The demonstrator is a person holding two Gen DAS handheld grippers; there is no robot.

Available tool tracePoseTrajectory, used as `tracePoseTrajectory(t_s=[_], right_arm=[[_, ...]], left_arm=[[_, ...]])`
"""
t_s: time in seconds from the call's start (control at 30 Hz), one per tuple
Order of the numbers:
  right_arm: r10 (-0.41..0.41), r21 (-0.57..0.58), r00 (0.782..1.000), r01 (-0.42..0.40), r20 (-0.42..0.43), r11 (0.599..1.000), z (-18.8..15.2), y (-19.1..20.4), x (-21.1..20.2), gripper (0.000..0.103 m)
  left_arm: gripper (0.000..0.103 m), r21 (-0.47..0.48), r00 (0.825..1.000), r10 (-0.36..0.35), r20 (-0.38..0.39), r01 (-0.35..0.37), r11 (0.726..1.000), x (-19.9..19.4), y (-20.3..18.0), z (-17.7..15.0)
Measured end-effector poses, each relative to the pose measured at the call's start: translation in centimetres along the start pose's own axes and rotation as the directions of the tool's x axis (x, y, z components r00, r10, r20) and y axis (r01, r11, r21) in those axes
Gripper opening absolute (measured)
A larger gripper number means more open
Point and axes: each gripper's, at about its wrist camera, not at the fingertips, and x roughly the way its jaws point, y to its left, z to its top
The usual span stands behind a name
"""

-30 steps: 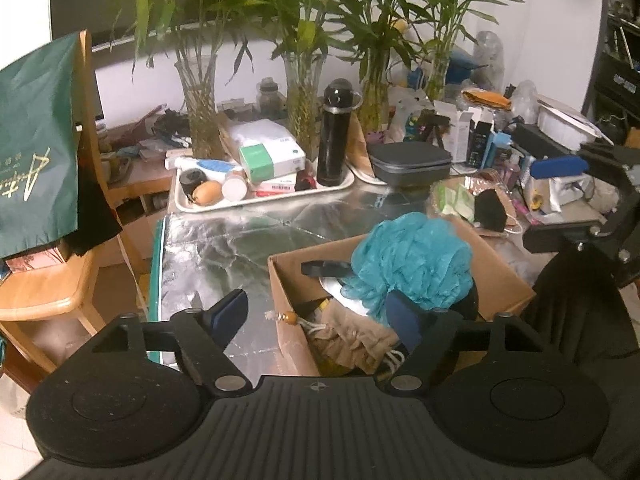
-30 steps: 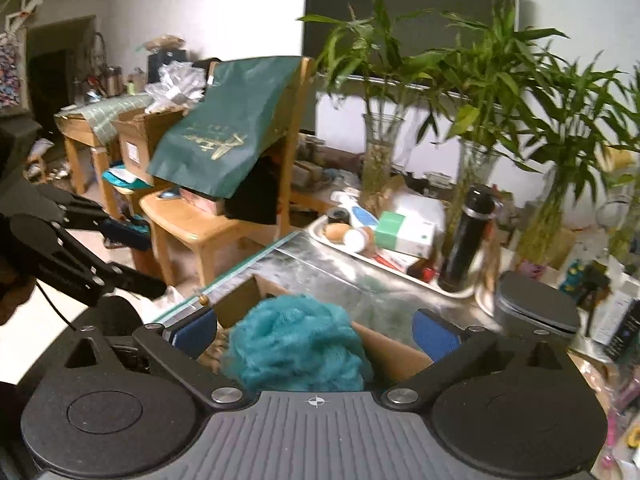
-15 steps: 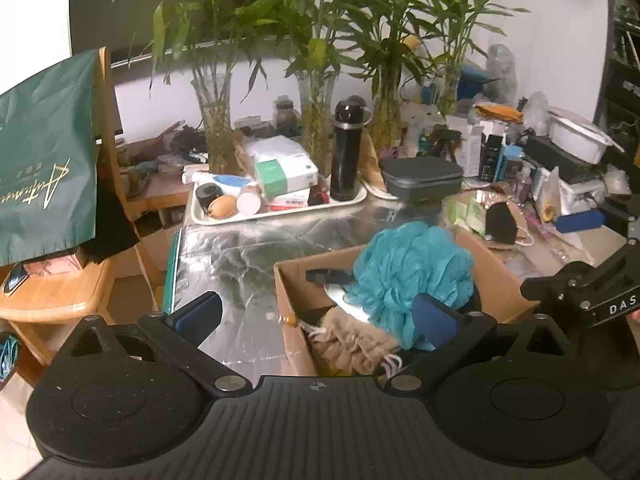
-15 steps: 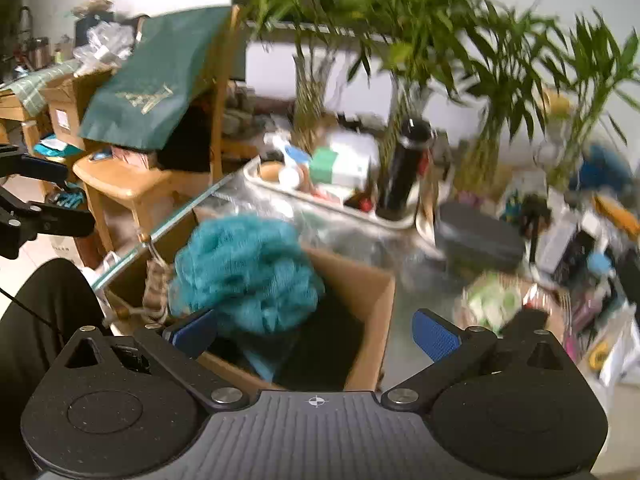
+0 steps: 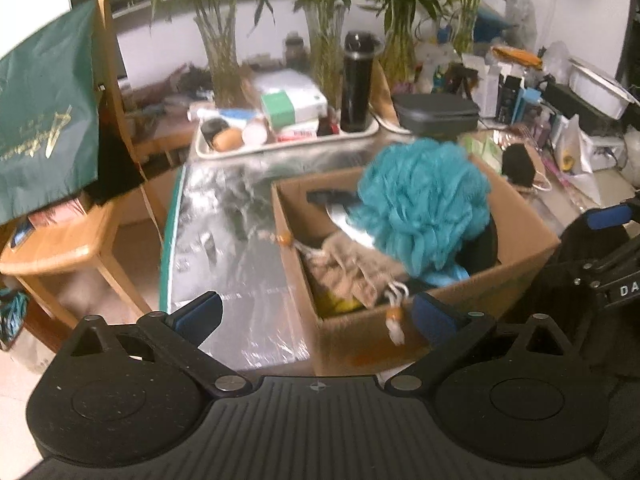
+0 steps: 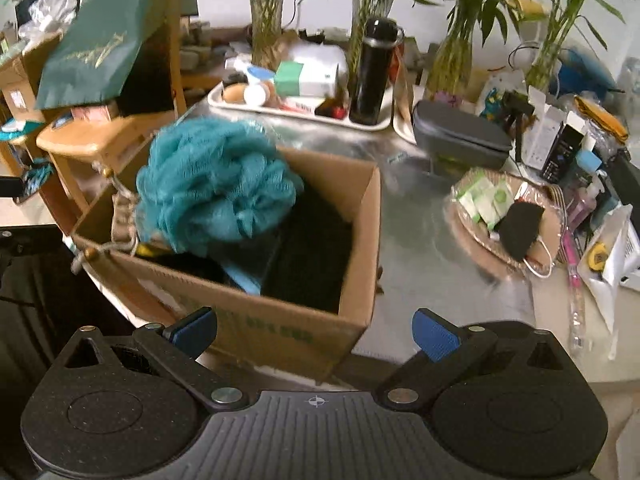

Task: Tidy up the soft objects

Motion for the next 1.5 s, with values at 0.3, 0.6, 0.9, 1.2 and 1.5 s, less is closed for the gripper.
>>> tracePoseTrajectory(t_s=[0.3, 0.6, 0.9, 1.2, 1.5], right_arm=[[-0.002, -0.01, 0.998, 0.002, -0.064, 1.0, -1.1, 0.7, 0.9, 0.103], [0.002, -0.003, 0.995, -0.002, -0.104, 1.0, -1.8, 1.0, 1.6, 0.103], [0.006, -0.012, 0.993, -0.007, -0.115, 1.0, -1.8, 1.1, 1.9, 0.103], [0.006, -0.017, 0.993, -0.008, -0.119, 1.0, -1.7, 1.1, 2.1, 0.103], [0.001, -0.014, 0.993, -0.002, -0.12, 1.0, -1.6, 1.0, 2.2, 0.103]], left_arm=[[0.103, -0.015, 0.995, -0.001, -0.096, 0.0, 1.0, 1.2, -0.6, -0.9], [0.103, -0.021, 0.992, -0.004, -0.124, 0.001, 1.0, 1.4, -0.9, -1.0], [0.103, -0.02, 0.992, -0.006, -0.129, 0.003, 1.0, 1.6, -0.9, -1.0], [0.103, -0.035, 0.99, -0.005, -0.142, 0.0, 0.999, 1.9, -0.7, -1.0], [0.103, -0.043, 0.989, -0.008, -0.15, 0.002, 0.999, 2.1, -0.5, -0.9]])
